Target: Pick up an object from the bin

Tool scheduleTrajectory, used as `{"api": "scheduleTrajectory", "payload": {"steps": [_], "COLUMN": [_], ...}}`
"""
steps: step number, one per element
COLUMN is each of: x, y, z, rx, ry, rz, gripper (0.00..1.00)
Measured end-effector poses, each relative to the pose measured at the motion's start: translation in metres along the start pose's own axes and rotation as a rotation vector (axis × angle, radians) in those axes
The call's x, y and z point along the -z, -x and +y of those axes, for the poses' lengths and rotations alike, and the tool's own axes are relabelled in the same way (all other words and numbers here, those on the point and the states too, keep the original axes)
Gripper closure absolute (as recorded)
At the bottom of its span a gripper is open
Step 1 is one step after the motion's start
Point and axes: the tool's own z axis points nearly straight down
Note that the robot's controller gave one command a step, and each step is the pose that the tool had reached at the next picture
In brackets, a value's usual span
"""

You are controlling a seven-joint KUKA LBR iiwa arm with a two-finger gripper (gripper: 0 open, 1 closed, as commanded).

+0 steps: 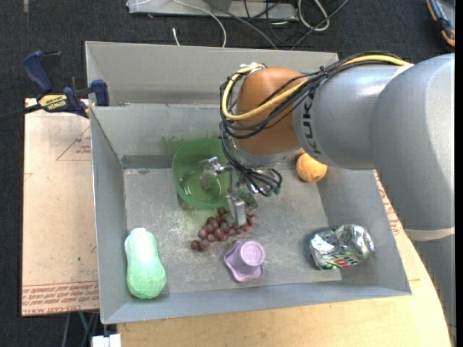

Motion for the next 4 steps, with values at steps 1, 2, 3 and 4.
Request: {"api": "scheduleTrajectory", "payload": {"steps": [1,2,3,4], "x": [0.0,-0.002,0.005,-0.004], "y": [0.002,0.008,-0.03,0.004], "z": [0.005,0.022,0.023,0.026], "rx": [-0.172,-0.22,-0.152,0.133], "ry": [-0.006,-0.004,-0.002,-0.001], "rz": [0.0,0.003,-0.003,0.004], "gripper": [0.0,0.0,0.0,1.0]}}
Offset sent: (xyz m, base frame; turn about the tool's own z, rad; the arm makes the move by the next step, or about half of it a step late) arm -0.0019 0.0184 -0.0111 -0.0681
